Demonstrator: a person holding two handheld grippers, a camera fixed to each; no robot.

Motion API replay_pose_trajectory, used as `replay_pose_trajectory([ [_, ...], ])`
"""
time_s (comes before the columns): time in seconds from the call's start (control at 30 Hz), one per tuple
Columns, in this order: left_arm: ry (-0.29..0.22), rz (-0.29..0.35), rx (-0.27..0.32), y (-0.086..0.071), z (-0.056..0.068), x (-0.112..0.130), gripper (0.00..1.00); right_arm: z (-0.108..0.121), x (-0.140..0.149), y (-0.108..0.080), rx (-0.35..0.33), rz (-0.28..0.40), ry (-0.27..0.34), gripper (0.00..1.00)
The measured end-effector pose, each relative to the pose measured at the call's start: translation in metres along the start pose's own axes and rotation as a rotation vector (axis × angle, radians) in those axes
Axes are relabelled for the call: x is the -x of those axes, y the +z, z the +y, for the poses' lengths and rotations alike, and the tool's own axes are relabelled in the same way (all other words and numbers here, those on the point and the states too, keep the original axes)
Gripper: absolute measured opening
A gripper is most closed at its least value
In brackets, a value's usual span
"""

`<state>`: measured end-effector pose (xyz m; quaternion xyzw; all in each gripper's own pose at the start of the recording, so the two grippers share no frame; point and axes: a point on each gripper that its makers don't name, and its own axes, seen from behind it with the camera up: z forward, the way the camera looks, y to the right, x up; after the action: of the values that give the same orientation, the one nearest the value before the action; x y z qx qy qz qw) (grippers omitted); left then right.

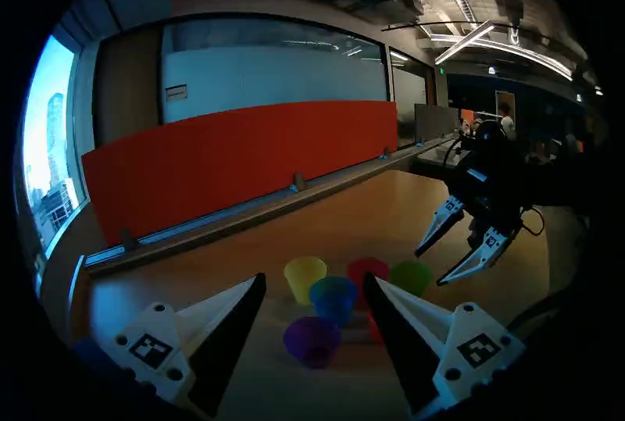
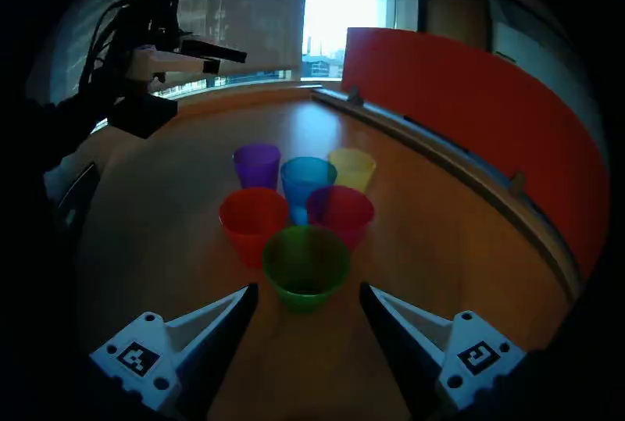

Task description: Pour water

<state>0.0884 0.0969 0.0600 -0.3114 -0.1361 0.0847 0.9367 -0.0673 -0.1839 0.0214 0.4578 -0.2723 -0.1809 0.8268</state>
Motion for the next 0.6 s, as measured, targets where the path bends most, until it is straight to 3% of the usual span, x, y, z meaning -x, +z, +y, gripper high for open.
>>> replay_pose_trajectory([
  [0.6,0.019,-0.014,0.019,0.012,0.005,0.001,0.92,0.000,0.008,0.031,-0.012,-0.031,0.002,1.00],
])
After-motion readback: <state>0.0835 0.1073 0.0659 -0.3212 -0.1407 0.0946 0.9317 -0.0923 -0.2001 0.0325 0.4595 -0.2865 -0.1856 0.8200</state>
